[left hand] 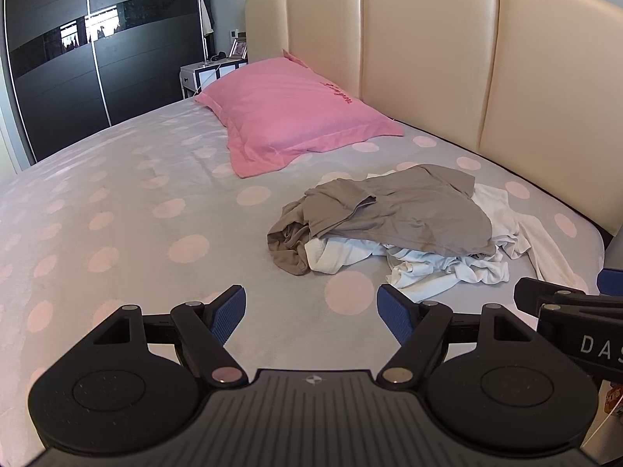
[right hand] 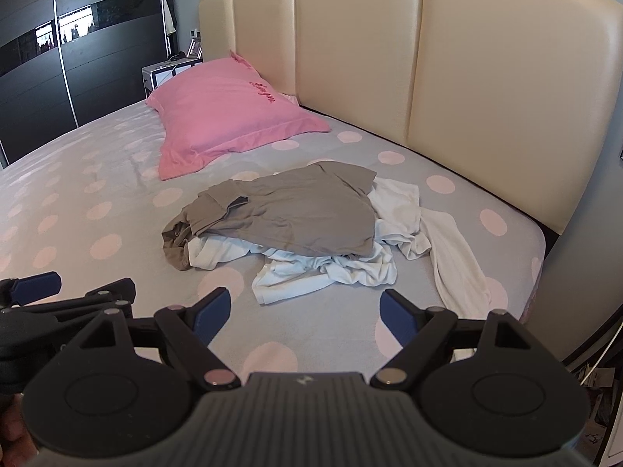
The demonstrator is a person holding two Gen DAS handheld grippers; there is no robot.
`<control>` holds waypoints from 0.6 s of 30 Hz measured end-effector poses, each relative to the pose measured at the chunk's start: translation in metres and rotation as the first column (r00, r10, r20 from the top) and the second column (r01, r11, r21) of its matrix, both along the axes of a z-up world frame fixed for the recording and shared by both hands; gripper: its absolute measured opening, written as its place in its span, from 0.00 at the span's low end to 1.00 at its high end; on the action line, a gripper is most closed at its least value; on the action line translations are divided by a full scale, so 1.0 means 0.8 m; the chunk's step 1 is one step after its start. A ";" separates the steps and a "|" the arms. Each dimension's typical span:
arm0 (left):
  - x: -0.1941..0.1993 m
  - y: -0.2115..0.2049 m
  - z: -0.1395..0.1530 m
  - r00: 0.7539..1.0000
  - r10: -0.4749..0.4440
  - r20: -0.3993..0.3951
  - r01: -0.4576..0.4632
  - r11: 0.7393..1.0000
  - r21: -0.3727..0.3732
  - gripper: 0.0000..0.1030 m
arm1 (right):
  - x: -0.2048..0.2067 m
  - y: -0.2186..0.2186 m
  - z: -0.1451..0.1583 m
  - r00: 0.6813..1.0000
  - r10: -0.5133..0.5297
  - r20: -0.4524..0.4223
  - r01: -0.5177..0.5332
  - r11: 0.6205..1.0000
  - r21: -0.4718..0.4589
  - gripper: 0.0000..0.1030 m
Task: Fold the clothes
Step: 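Approach the clothes pile on the bed with both tools open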
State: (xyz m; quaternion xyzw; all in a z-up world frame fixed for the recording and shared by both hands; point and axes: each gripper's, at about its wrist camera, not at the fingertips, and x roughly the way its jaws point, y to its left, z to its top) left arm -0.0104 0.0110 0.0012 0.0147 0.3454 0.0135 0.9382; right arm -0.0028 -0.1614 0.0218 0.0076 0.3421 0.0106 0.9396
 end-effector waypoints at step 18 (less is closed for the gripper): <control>-0.001 -0.006 0.001 1.000 0.004 -0.005 -0.004 1.000 0.011 0.71 | -0.001 0.004 -0.001 1.000 0.021 -0.009 -0.021 1.000 0.004 0.83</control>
